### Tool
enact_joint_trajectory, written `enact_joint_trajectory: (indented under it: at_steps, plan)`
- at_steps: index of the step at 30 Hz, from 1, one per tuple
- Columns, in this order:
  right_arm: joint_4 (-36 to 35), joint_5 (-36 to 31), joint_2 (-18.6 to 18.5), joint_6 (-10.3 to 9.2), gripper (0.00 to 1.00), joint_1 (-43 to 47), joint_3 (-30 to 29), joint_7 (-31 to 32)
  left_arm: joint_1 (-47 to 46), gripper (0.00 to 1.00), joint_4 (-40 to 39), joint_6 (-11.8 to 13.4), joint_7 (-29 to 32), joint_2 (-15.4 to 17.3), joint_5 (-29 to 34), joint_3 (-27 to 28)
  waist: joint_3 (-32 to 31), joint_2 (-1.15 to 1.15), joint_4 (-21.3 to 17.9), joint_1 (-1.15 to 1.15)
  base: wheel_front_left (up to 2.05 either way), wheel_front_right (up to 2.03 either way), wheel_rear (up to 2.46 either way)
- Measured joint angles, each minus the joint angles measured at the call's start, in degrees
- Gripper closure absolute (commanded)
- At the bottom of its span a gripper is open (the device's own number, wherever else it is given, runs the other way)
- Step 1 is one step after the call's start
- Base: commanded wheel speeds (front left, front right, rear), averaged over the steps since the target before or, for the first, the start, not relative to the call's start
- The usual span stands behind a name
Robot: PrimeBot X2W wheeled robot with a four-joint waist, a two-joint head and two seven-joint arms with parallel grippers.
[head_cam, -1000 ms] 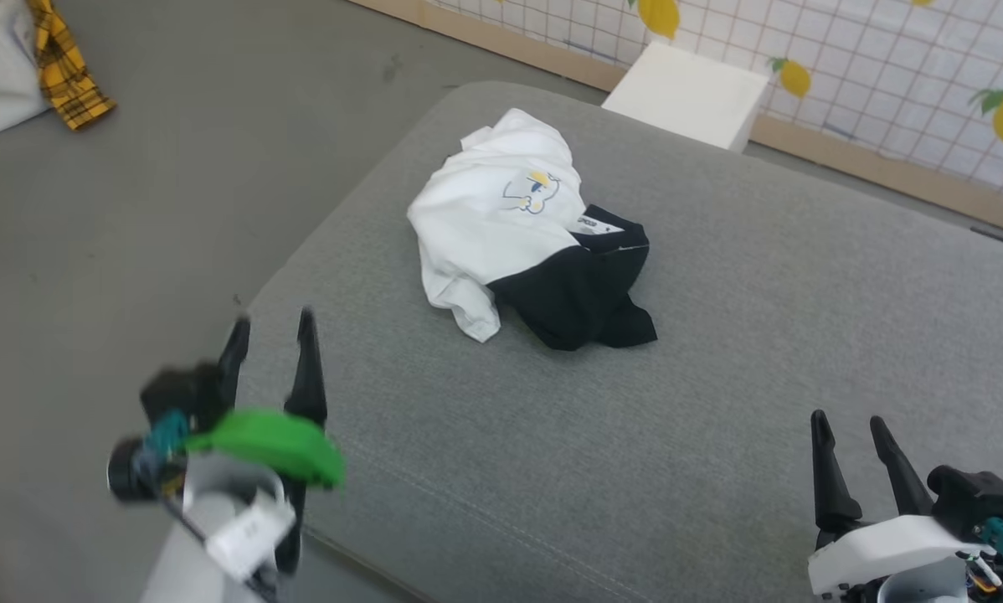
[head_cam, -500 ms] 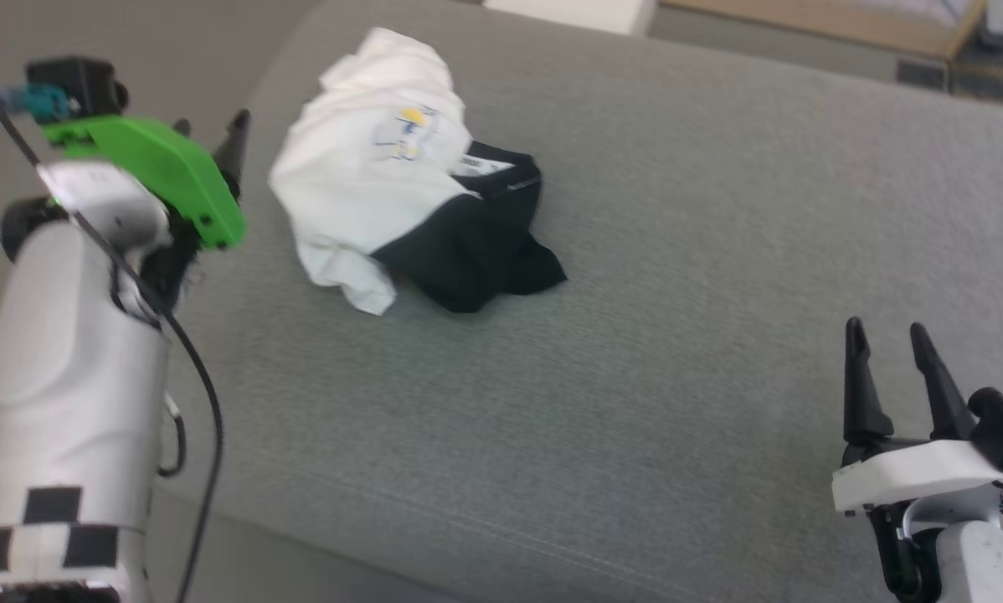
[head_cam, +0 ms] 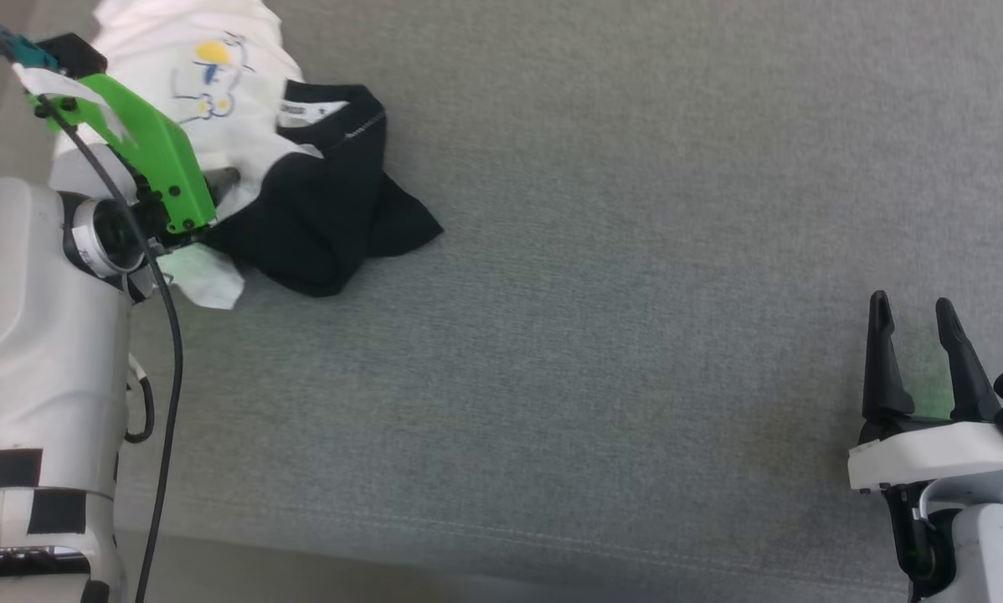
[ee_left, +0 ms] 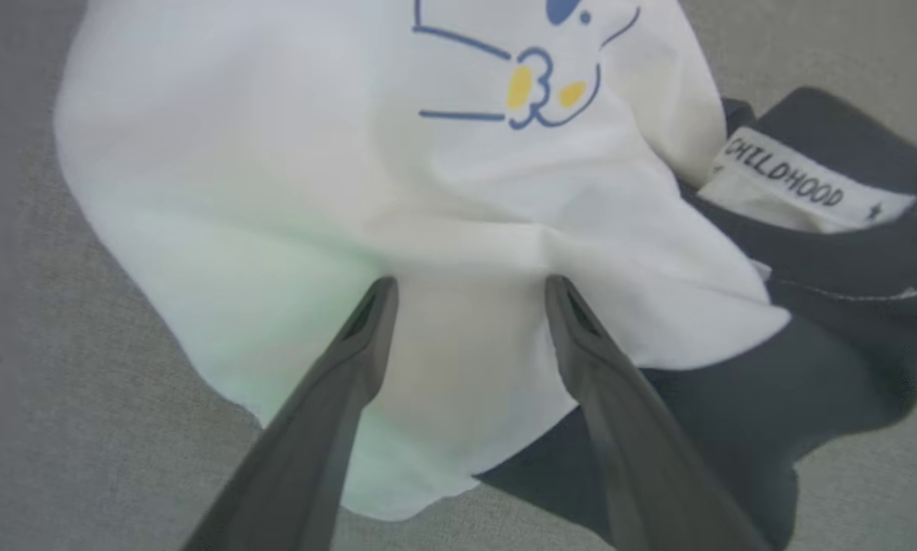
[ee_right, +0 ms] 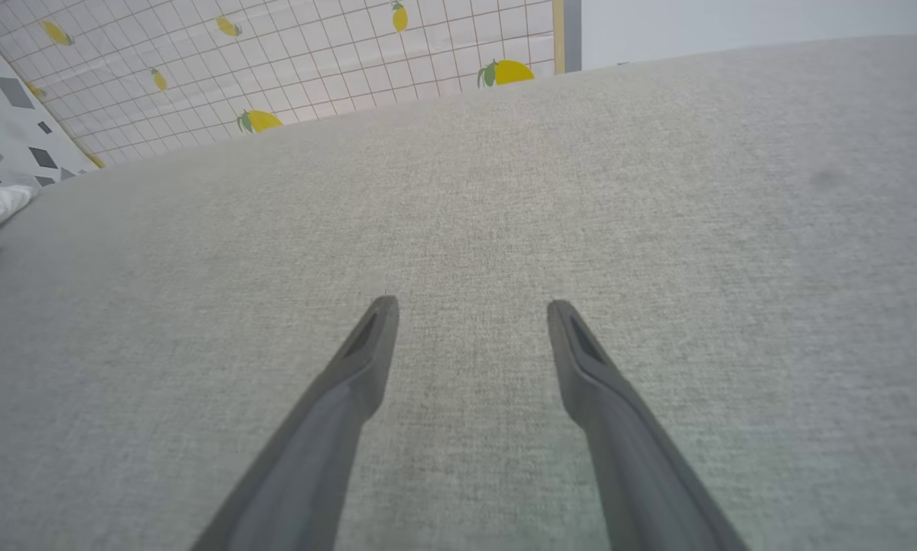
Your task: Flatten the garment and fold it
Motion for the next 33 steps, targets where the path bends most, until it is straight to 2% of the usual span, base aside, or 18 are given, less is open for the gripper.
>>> enact_joint_trajectory:
  at_steps: [8,10,17,24,28,33]
  plan:
    - [-0.74,-0.44,-0.02,0.00,0.00,-1.31,-0.56,-0.21,2.66,0.00,-2.13,2.63,2.02,-1.18,-2.03,0.49,4.81,0.00,-1.70,0.00,0.00,0.00,0.00]
    - [-0.96,-0.60,-0.02,0.00,0.00,-1.85,-0.66,-0.25,2.92,1.00,-3.04,2.68,0.66,-1.20,-2.08,0.76,5.28,0.00,-1.70,0.00,0.00,0.00,0.00]
    - [-0.16,-1.26,-0.02,0.00,0.00,-1.93,-0.74,0.02,5.25,1.00,-3.10,2.01,-12.84,-2.98,-1.93,2.49,3.44,0.00,-0.95,0.00,0.00,0.00,0.00]
    - [1.54,-1.52,-0.01,0.00,0.00,-1.13,0.03,0.03,3.89,1.00,-4.19,1.85,-28.94,-1.29,0.80,4.67,-1.41,0.00,0.07,0.00,0.00,0.00,0.00]
    - [3.46,-0.55,0.01,0.00,0.00,-0.23,0.85,-0.05,-0.47,1.00,-5.16,-0.11,-32.45,-0.22,1.27,4.34,-4.89,0.00,0.41,-0.01,0.00,0.00,0.00]
    - [5.67,1.10,0.02,0.00,0.00,0.42,1.70,-0.51,-8.36,1.00,-6.61,-2.14,-32.51,0.78,2.16,2.34,-9.29,0.00,0.17,-0.01,0.00,0.00,0.00]
